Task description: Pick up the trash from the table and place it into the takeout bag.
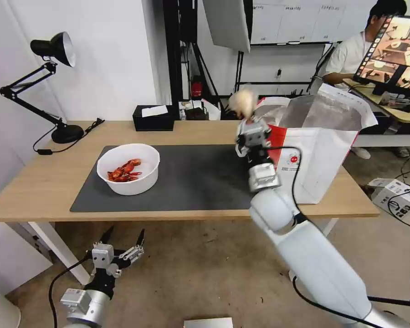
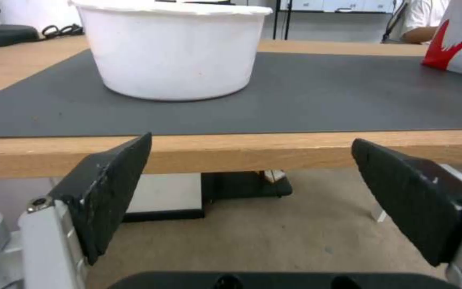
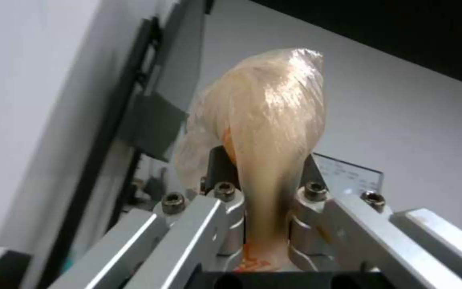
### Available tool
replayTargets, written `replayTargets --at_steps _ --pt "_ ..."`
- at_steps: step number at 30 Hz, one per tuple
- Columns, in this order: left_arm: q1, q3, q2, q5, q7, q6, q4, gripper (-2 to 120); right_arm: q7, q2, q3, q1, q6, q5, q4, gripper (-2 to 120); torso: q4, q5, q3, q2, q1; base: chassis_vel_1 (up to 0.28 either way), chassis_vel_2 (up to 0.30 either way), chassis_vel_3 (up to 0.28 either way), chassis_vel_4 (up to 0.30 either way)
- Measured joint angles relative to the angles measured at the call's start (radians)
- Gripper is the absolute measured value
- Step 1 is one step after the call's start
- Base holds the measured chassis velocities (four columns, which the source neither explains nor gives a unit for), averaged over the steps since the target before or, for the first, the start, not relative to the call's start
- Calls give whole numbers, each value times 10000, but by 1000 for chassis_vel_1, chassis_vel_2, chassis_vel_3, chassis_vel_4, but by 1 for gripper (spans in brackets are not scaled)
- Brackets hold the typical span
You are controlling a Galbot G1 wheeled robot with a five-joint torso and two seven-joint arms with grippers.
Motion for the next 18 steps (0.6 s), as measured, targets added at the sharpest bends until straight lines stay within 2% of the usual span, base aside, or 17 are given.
replayTargets --at_steps 5,9,14,16,18 --pt "-48 22 6 -1 -2 -1 41 100 724 -358 275 88 -810 629 150 7 -1 1 0 0 0 0 0 0 0" --pt "-78 50 8 -3 -2 0 73 100 923 -525 372 85 -1022 915 144 7 -1 0 0 0 0 0 0 0 0" --pt "-134 110 20 -18 -5 0 94 100 1090 -766 440 13 -1835 1811 217 7 -1 1 0 -1 1 0 0 0 0" --pt "-143 110 35 -35 -13 1 92 100 1133 -832 443 -18 -2125 2431 344 18 -1 0 0 0 0 0 0 0 0" --pt "-143 107 43 -42 -14 2 91 100 1171 -848 443 -15 -2193 2620 368 21 -1 0 0 0 0 0 0 0 0"
